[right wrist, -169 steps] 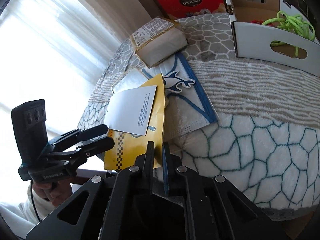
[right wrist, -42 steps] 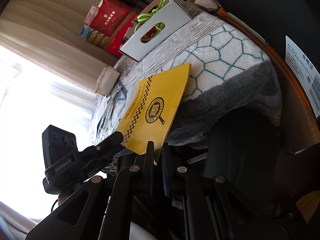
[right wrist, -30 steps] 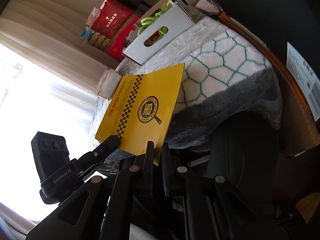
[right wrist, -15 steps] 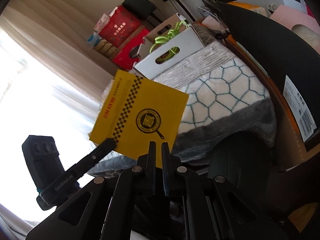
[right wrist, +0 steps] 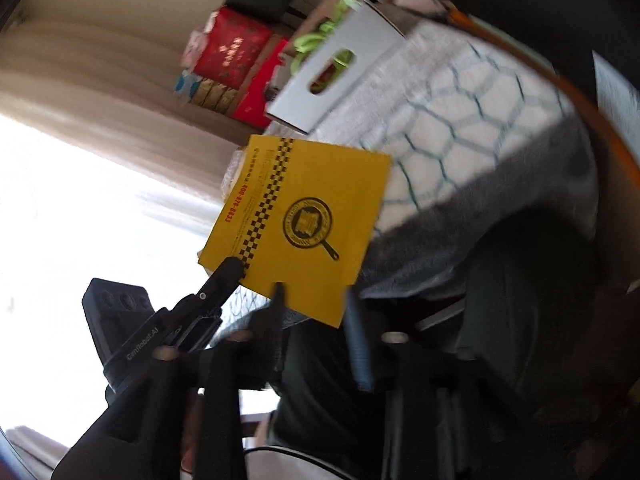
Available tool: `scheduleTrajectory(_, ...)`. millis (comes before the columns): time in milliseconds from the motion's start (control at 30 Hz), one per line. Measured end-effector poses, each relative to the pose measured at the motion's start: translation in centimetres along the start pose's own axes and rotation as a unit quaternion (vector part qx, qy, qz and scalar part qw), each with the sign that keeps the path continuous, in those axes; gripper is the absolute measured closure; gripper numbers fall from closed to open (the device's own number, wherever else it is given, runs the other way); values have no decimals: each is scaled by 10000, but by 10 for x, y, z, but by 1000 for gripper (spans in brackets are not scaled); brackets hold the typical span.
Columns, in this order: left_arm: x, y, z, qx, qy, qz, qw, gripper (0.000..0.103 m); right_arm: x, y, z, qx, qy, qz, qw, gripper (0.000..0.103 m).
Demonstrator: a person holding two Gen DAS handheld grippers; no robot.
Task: Organize objects
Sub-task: 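Grasp the yellow envelope edge with the right tool while the left tool opens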
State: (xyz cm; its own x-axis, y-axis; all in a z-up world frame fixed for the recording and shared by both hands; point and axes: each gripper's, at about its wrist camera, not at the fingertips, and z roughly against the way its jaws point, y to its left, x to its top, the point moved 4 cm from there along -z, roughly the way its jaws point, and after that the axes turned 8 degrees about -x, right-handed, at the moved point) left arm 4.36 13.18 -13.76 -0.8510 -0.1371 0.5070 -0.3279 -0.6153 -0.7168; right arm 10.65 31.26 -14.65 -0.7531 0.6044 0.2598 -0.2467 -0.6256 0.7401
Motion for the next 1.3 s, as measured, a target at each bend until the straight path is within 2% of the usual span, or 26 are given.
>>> scheduleTrajectory(33, -1, 3, -1, 22, -43, 82, 10000, 103, -3, -7, -5, 129, 36, -272, 9995, 46)
scheduleTrajectory(133, -2, 12, -4, -3, -101, 373, 9993, 103, -11, -22, -24, 478, 305, -930, 9941, 46)
scheduleTrajectory(300, -3, 21, -9, -73, -87, 657, 9978, 103, -18, -23, -44, 1025, 480, -1366, 9841, 48)
scheduleTrajectory(400, -3, 22, -9, -52, -127, 667, 9977, 103, -14, -15, -43, 1265, 322, -1355, 9821, 54)
scheduleTrajectory(467, -2, 22, -7, -41, -164, 649, 9977, 103, -9, -11, -38, 1310, 101, -1226, 9837, 75)
scheduleTrajectory(533, -2, 21, -8, -86, -162, 662, 9976, 102, -5, -9, -32, 1428, -81, -1205, 9824, 83)
scheduleTrajectory(600, -2, 21, -10, -132, -129, 691, 9974, 102, -1, -7, -28, 1574, -197, -1235, 9796, 85)
scheduleTrajectory(900, -4, 12, -16, -334, -38, 620, 9975, 102, 7, 2, -44, 1481, -237, -1153, 9820, 85)
scheduleTrajectory(933, -4, 11, -16, -314, -44, 576, 9978, 102, 8, 4, -46, 1397, -224, -1088, 9840, 95)
scheduleTrajectory(1067, -2, 15, -15, -306, -43, 611, 9977, 100, 4, 4, -41, 1237, -365, -971, 9869, 100)
scheduleTrajectory(1300, 4, 28, -6, 19, -233, 615, 9978, 96, 16, -13, -28, 1282, -695, -1297, 9808, 101)
